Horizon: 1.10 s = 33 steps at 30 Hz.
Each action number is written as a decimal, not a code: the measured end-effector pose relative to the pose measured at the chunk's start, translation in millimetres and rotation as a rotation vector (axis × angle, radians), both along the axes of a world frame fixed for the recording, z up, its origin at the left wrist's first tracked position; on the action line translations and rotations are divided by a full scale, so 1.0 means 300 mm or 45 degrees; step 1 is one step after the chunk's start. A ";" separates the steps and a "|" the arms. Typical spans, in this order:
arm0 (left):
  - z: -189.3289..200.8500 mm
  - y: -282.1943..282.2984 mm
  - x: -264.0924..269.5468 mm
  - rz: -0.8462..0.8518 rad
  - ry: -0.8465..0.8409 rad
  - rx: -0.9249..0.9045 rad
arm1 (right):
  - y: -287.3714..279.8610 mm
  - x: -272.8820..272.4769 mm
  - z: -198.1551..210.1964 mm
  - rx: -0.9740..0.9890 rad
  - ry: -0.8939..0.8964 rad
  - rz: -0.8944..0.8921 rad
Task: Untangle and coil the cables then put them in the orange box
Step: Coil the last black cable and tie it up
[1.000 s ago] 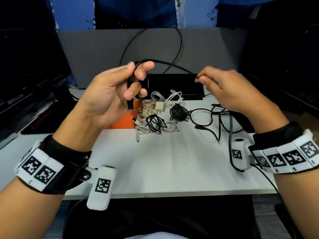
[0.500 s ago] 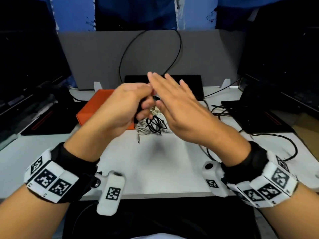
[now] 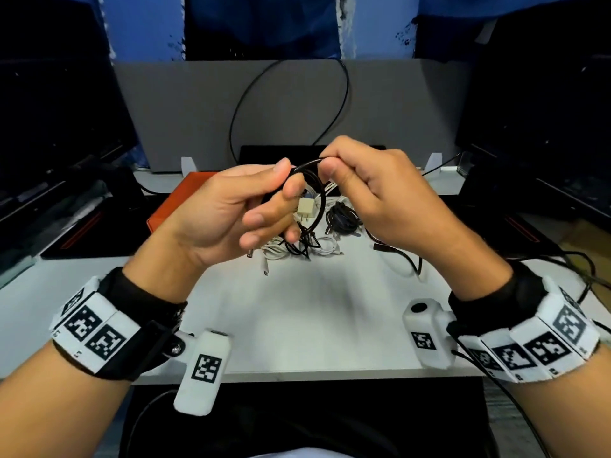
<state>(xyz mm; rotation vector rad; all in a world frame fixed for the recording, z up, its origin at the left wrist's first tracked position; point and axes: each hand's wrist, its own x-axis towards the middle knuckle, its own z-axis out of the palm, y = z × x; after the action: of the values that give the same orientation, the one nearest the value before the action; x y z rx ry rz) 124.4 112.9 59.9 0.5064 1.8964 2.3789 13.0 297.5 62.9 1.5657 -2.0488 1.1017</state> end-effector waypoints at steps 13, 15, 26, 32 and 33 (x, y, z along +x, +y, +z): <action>0.042 0.002 -0.026 0.560 0.239 0.625 | -0.049 0.083 -0.102 0.915 -0.262 -0.079; 0.025 0.024 -0.034 0.750 0.339 0.249 | -0.053 0.121 -0.107 1.069 -0.171 0.033; 0.022 -0.005 0.008 0.391 0.306 -0.752 | 0.035 0.096 0.052 0.229 -0.426 0.137; 0.034 -0.041 0.034 0.184 0.221 -0.548 | 0.018 0.102 0.040 0.153 -0.353 0.055; 0.031 -0.045 0.034 0.155 0.195 -0.489 | 0.017 0.105 0.042 0.132 -0.331 0.054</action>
<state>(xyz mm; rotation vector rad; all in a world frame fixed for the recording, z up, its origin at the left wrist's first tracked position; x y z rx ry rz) 134.6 99.4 69.3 0.5666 2.4386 2.0081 44.7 302.7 75.6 1.5924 -2.2830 1.2931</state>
